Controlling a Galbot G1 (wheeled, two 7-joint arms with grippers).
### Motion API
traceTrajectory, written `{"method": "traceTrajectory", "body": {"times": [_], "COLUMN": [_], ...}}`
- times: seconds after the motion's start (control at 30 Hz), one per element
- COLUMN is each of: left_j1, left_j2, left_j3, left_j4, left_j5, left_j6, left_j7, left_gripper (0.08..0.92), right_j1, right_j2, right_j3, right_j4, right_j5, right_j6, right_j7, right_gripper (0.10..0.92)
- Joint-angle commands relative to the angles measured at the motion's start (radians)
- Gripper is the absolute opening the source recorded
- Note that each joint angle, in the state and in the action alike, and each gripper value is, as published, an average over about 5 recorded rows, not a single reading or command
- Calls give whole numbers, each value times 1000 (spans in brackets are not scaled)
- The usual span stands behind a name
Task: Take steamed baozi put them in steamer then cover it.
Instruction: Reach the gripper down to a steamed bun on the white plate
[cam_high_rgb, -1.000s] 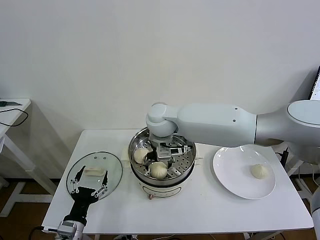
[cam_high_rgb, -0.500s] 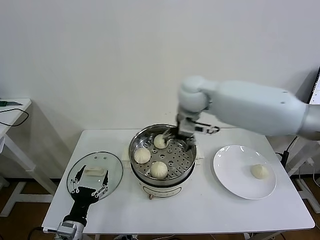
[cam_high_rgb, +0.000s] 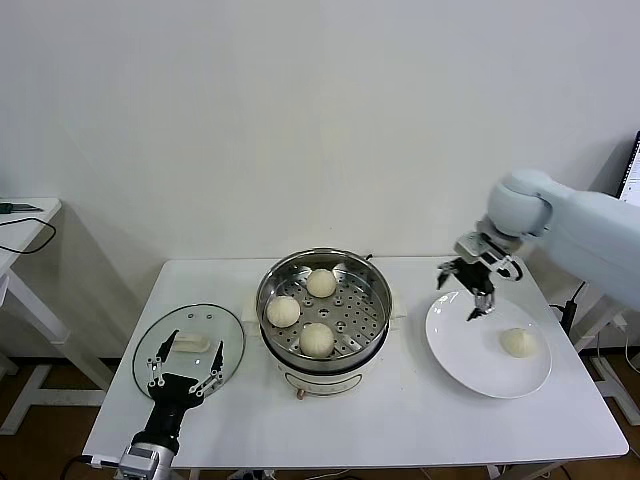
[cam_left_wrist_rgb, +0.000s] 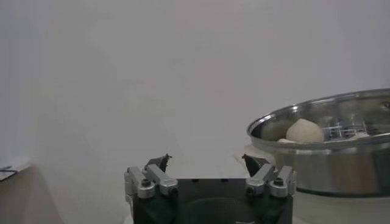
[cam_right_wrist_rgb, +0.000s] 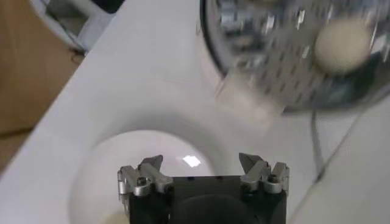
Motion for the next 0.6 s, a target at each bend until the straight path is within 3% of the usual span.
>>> {"method": "traceTrajectory", "body": {"times": [0.03,0.6], "left_j1": [-6,-24], "left_j2": [-2,-6], "left_j3": [4,-3], "left_j4": [6,34], "left_j5": [2,3], "left_j6": [3,2], "left_j7": [-2,-1], "left_gripper": [823,823], "right_j1": [-384,-482], "right_j2": [-67,43], "right_j3": [389,539], "right_j4": [-255,-442], "right_j5": [-204,-379], "right_j6": [-77,7], "right_j7": [2,-2], "right_gripper": [823,823]}}
